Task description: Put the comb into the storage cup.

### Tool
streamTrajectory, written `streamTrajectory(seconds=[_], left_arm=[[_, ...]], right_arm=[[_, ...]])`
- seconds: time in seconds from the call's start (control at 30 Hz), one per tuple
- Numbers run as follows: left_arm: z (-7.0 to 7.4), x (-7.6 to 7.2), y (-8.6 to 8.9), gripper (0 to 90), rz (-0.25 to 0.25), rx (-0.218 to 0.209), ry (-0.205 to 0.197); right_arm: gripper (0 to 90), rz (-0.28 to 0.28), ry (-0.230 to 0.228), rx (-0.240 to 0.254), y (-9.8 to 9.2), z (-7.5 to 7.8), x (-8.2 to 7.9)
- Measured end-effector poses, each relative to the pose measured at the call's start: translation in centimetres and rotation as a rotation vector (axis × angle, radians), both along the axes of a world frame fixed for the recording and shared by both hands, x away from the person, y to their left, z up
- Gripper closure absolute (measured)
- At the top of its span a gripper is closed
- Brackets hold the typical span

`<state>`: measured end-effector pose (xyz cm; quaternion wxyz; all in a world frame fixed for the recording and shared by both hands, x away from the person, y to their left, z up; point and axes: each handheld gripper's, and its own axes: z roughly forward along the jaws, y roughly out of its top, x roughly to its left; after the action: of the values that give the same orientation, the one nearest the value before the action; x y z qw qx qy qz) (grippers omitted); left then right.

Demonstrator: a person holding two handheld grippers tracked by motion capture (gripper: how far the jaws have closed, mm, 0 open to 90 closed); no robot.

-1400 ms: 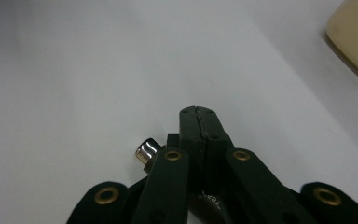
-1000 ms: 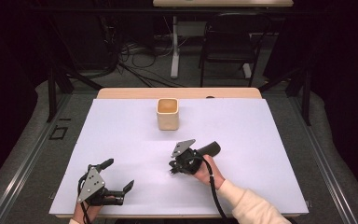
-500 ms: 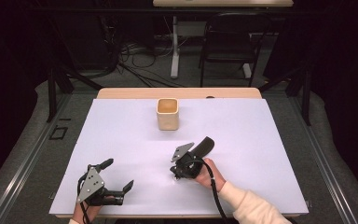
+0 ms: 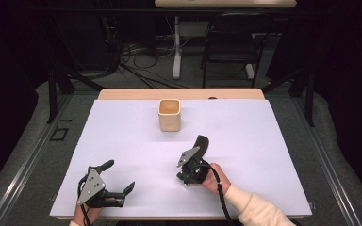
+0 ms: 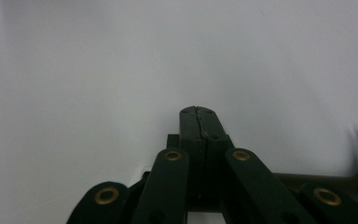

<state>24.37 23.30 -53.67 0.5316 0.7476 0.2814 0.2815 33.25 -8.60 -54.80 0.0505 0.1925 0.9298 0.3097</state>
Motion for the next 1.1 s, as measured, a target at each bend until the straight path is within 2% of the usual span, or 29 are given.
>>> streamTrajectory(seconds=[0.43, 0.8, 1.1], left_arm=[[0.0, 0.0, 0.0, 0.2, 0.000, 0.002, -0.001], [0.0, 0.0, 0.0, 0.2, 0.001, 0.001, -0.001], [0.0, 0.0, 0.0, 0.2, 0.000, 0.001, -0.003]], right_arm=[[90.0, -0.001, 0.003, -0.003, -0.3, 0.2, -0.3], [90.0, -0.021, 0.017, -0.012, -1.4, 0.5, -0.6], [90.0, -0.028, 0.009, -0.013, -2.3, 0.8, -0.6]])
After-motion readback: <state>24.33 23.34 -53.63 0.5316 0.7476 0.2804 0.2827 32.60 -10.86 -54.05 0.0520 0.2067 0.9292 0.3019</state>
